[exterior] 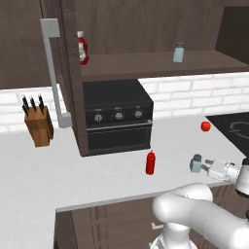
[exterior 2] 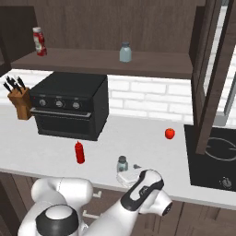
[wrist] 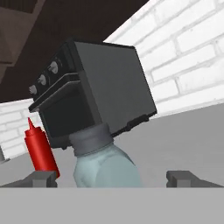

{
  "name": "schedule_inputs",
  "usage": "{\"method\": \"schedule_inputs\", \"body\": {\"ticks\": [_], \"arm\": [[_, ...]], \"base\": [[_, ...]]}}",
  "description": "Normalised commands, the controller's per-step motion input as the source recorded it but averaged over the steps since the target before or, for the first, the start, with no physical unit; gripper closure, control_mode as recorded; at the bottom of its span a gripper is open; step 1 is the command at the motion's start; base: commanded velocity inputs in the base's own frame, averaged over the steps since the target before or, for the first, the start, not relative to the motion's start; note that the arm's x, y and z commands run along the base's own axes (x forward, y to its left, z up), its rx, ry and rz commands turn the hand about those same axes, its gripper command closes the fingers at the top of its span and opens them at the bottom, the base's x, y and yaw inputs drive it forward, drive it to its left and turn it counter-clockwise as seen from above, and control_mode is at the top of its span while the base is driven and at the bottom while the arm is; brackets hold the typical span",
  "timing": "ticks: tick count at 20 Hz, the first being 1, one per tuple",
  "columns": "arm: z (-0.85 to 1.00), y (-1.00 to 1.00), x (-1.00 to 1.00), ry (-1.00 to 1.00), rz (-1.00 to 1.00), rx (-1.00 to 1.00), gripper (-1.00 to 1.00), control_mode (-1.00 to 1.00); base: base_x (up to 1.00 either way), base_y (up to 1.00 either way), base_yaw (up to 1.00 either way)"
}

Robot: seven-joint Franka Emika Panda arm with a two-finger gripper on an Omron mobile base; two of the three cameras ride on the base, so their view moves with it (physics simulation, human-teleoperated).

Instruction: Put the shaker and condiment bottle from the counter next to their counterparts in the cabinet.

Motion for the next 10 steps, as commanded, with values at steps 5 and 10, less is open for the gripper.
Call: {"method": "schedule_inputs", "body": {"ticks": [5, 10], "arm": [[-0.23, 0.06, 0.00, 0.00, -0.08, 0.00, -1.00, -1.00], [-0.19, 0.19, 0.00, 0.01, -0.05, -0.02, -1.00, -1.00]], "base": [[0.00, 0.00, 0.00], [0.00, 0.00, 0.00]]}}
